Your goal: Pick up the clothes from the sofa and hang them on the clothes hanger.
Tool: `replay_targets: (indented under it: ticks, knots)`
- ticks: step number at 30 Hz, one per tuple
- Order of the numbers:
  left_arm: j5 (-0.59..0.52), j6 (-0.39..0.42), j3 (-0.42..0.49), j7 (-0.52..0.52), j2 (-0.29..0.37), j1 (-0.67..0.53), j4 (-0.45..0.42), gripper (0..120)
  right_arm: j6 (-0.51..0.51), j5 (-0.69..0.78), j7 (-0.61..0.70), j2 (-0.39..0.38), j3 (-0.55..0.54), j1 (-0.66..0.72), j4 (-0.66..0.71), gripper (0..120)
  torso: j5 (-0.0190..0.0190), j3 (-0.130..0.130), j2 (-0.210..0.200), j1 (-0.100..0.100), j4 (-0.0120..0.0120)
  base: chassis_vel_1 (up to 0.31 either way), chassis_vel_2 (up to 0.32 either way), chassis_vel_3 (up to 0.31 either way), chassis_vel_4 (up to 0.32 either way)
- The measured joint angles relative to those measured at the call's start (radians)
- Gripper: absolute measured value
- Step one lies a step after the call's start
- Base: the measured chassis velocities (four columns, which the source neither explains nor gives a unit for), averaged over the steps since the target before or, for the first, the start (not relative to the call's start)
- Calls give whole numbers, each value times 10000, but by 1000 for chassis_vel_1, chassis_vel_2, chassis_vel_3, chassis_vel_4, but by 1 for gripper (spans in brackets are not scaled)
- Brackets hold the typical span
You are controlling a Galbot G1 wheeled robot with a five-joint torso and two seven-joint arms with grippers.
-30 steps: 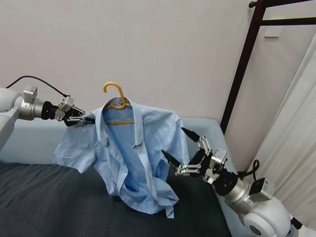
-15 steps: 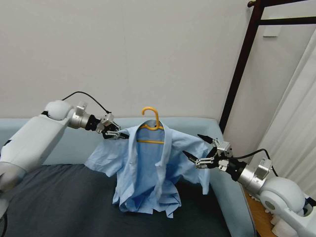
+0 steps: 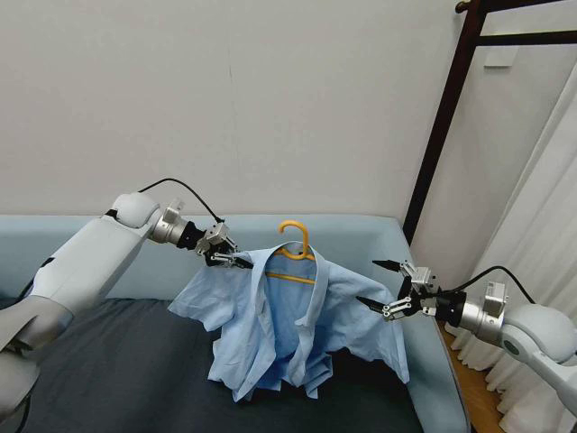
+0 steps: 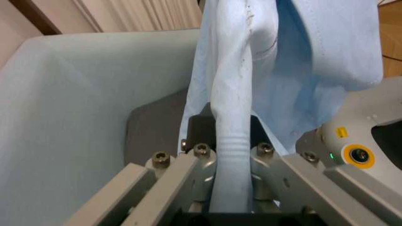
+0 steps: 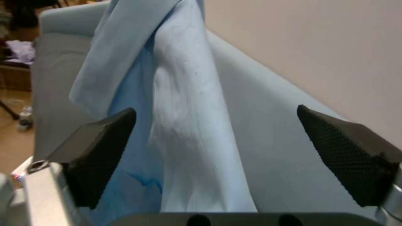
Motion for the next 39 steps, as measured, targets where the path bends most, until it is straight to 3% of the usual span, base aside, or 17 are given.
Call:
replay_targets:
  ticks: [7, 12, 25, 34, 39]
  knots:
    - [-36, -1, -56, -2, 126, 147, -334, 1, -84, -315, -261, 74, 122, -205, 25, 76, 0, 1, 1, 0, 3, 0, 0, 0, 0]
    - [-52, -22, -93, -6, 178, 234, -434, 1, -49, -132, -635, 111, 199, -280, 73, 52, -1, 0, 1, 0, 2, 0, 0, 0, 0]
    - [-77, -162, -58, -3, 203, 235, -585, 1, 57, 354, -1476, 212, 300, -336, 41, 9, 0, 0, 1, 0, 1, 0, 0, 0, 0]
    - [-286, -428, -77, 3, 290, 29, -513, 1, 89, 771, -1452, 251, 233, -193, 37, 7, -1, 1, 1, 0, 2, 0, 0, 0, 0]
    - [-808, -711, -419, -10, 422, -376, -212, 16, -163, 1732, -861, 128, 352, -165, 314, 7, 1, 1, 1, 0, 2, 0, 0, 0, 0]
